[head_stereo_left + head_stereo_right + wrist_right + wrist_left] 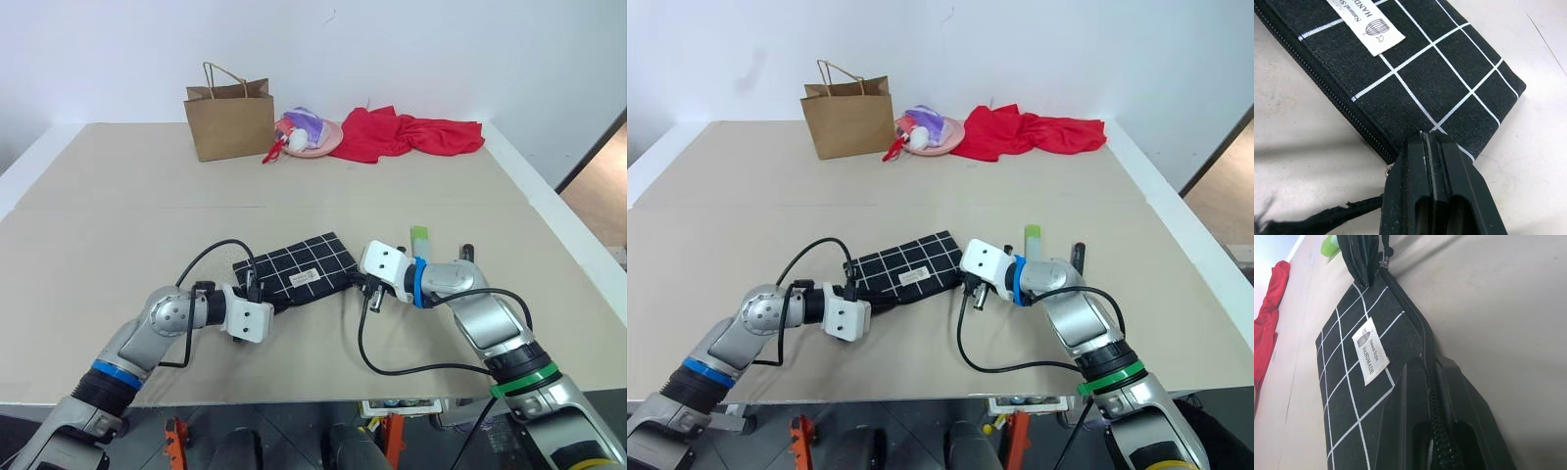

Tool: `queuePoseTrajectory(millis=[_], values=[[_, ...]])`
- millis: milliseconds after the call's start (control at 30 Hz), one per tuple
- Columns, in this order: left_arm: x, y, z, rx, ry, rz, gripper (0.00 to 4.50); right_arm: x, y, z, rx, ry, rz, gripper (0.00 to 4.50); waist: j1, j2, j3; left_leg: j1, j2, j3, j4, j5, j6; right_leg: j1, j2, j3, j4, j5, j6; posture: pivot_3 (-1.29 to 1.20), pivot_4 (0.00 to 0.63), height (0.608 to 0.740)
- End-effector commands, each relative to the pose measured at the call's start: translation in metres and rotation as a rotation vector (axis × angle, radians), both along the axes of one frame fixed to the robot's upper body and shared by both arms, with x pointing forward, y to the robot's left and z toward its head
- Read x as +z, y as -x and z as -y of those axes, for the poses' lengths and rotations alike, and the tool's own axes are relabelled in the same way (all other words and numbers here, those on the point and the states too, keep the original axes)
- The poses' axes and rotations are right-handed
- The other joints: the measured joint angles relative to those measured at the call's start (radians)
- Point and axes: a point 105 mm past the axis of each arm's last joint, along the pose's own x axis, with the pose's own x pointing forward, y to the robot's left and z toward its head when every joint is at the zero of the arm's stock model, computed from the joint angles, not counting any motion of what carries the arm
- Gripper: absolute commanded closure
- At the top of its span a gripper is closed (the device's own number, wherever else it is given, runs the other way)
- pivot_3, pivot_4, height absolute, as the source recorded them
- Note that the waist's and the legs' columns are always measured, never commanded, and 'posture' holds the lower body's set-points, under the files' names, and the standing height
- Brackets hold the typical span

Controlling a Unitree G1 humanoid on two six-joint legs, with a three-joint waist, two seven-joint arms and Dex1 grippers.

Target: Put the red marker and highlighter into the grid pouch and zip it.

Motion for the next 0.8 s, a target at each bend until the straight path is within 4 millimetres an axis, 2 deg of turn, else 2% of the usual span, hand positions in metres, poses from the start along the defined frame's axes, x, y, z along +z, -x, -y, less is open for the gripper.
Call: queuePoseTrajectory(millis=[33, 67, 100, 200, 233, 267, 367, 467, 567, 667, 800], values=[[-0.003, 0.001, -0.003, 0.031, 0.026, -0.031, 4.50, 0.009, -0.005, 0.003, -0.069, -0.154, -0.077, 3.61, -0.002, 0.000, 0.000, 0.000, 0.000, 0.000, 0.000, 0.000, 0.000, 0.000, 0.000, 0.000, 0.000, 0.000, 0.000, 0.00, 0.150, 0.740], [-0.003, 0.000, -0.005, 0.038, 0.034, -0.036, 4.50, 0.017, -0.005, 0.001, -0.065, -0.205, -0.083, 3.30, -0.002, 0.000, 0.001, 0.000, 0.000, 0.000, 0.000, 0.000, 0.000, 0.000, 0.000, 0.000, 0.000, 0.000, 0.000, 0.00, 0.150, 0.740], [-0.001, 0.000, -0.007, 0.053, 0.059, -0.051, 4.50, 0.025, -0.004, 0.001, -0.061, -0.243, -0.082, 2.71, -0.003, 0.000, 0.001, 0.000, 0.000, 0.000, -0.001, 0.000, 0.000, -0.001, 0.000, 0.000, 0.000, 0.000, 0.000, 0.00, 0.150, 0.740], [0.007, -0.003, -0.011, 0.106, 0.168, -0.104, 4.50, 0.050, -0.006, 0.005, -0.082, -0.355, -0.062, 1.43, -0.003, 0.002, 0.002, -0.004, 0.001, 0.000, -0.001, 0.000, 0.000, -0.004, 0.001, 0.000, 0.000, 0.000, -0.001, 0.00, 0.150, 0.740], [0.011, -0.004, -0.011, 0.121, 0.211, -0.123, 4.50, 0.061, -0.005, 0.006, -0.081, -0.422, -0.072, 0.77, -0.003, 0.001, 0.002, -0.006, 0.001, 0.000, -0.001, 0.000, 0.000, -0.007, 0.001, 0.000, 0.000, 0.000, -0.001, 0.00, 0.150, 0.740], [0.015, -0.005, -0.011, 0.134, 0.247, -0.137, 4.50, 0.072, -0.001, 0.006, -0.062, -0.485, -0.088, 0.48, -0.003, 0.002, 0.003, -0.007, 0.001, -0.001, -0.001, 0.000, 0.000, -0.007, 0.001, 0.000, 0.000, 0.000, -0.001, 0.00, 0.150, 0.740], [0.026, -0.009, -0.012, 0.161, 0.327, -0.161, 4.50, 0.093, 0.006, 0.010, -0.030, -0.579, -0.100, 0.48, -0.003, 0.001, 0.005, -0.008, 0.000, -0.001, -0.001, 0.000, 0.000, -0.007, 0.001, -0.001, 0.000, 0.000, -0.001, 0.00, 0.150, 0.740], [0.049, -0.018, -0.010, 0.197, 0.483, -0.191, 4.50, 0.106, 0.002, 0.025, -0.085, -0.620, -0.072, 0.48, -0.003, 0.000, 0.006, -0.008, 0.001, -0.002, -0.001, -0.001, 0.000, -0.007, 0.001, -0.001, 0.000, -0.001, -0.001, 0.00, 0.150, 0.740], [0.066, -0.023, -0.004, 0.199, 0.578, -0.221, 4.50, 0.098, -0.002, 0.029, -0.138, -0.577, -0.065, 0.48, -0.003, -0.001, 0.006, -0.008, 0.000, -0.003, -0.001, -0.001, 0.000, -0.007, 0.001, -0.002, 0.000, -0.001, 0.000, 0.00, 0.150, 0.740], [0.077, -0.023, 0.001, 0.189, 0.632, -0.243, 4.50, 0.087, -0.003, 0.025, -0.153, -0.536, -0.065, 0.48, -0.004, -0.001, 0.006, -0.008, 0.000, -0.002, -0.001, -0.001, 0.000, -0.007, 0.001, -0.002, 0.000, -0.001, 0.000, 0.00, 0.150, 0.740], [0.081, -0.024, 0.004, 0.181, 0.647, -0.261, 4.50, 0.083, -0.011, 0.019, -0.194, -0.530, -0.044, 0.48, -0.008, -0.001, 0.007, -0.008, 0.001, -0.002, -0.002, -0.001, 0.000, -0.008, 0.002, -0.001, 0.000, -0.001, -0.001, 0.00, 0.150, 0.740]])
